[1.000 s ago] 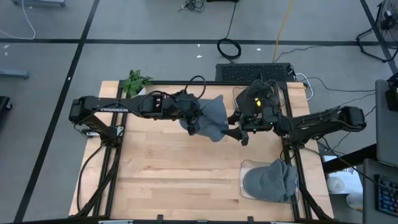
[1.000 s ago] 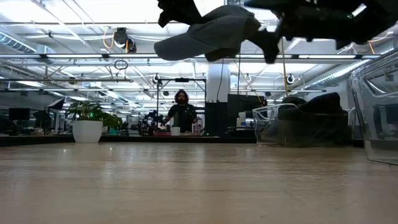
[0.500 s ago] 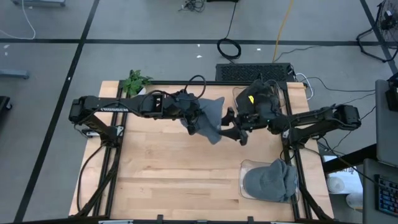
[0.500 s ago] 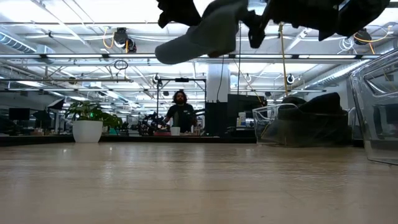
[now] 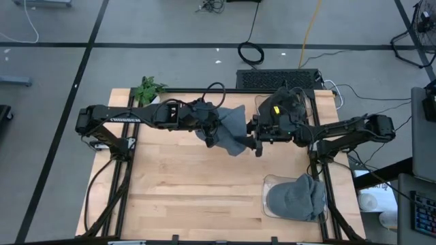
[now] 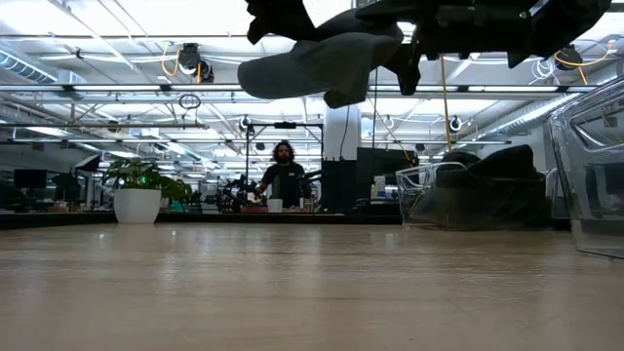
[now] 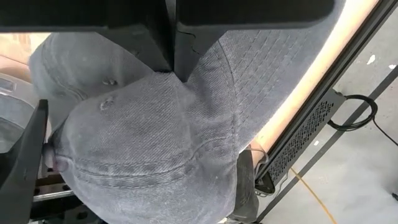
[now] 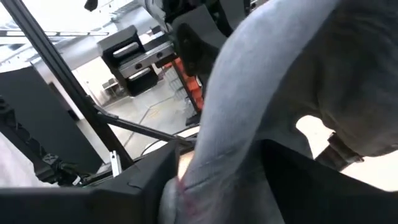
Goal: Pick & Place hat
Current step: Put the gray cap into the bottom transparent bin
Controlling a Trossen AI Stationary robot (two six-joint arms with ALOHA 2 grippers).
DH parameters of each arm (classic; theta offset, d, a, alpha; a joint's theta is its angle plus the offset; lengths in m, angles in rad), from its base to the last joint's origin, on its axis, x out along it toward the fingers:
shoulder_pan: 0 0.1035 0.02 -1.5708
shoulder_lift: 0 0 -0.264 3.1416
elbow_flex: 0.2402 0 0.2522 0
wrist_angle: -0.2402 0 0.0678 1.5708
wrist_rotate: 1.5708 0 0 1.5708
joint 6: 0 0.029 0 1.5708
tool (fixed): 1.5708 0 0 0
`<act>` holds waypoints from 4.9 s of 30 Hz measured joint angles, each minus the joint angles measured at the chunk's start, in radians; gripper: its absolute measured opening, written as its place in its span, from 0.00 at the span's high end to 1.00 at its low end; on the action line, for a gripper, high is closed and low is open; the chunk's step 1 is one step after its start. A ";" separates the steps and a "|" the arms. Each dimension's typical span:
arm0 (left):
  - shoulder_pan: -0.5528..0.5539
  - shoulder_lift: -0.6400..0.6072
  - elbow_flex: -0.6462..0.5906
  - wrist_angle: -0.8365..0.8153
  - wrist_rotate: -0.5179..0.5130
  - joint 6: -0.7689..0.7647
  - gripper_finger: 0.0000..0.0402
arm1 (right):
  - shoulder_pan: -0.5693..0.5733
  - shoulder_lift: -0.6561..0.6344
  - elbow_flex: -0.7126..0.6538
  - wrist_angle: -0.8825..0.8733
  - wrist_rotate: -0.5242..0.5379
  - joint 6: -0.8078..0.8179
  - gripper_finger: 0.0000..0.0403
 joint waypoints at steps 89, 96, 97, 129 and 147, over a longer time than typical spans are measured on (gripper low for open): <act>0.060 0.000 0.000 0.102 0.135 0.151 0.09 | 1.436 -0.067 0.286 -1.100 1.333 0.917 1.00; 0.060 0.000 0.000 0.128 0.135 0.151 0.09 | 1.405 -0.067 0.234 -1.099 1.276 0.976 1.00; 0.060 0.000 0.000 0.128 0.135 0.151 0.09 | 1.398 -0.067 0.223 -1.099 1.260 0.991 1.00; 0.069 0.000 0.000 0.128 0.135 0.148 0.09 | 1.256 -0.142 0.082 -1.062 0.931 1.150 0.65; 0.070 0.000 0.000 0.105 0.135 0.144 0.09 | 1.195 -0.515 0.083 -1.142 0.894 0.991 0.59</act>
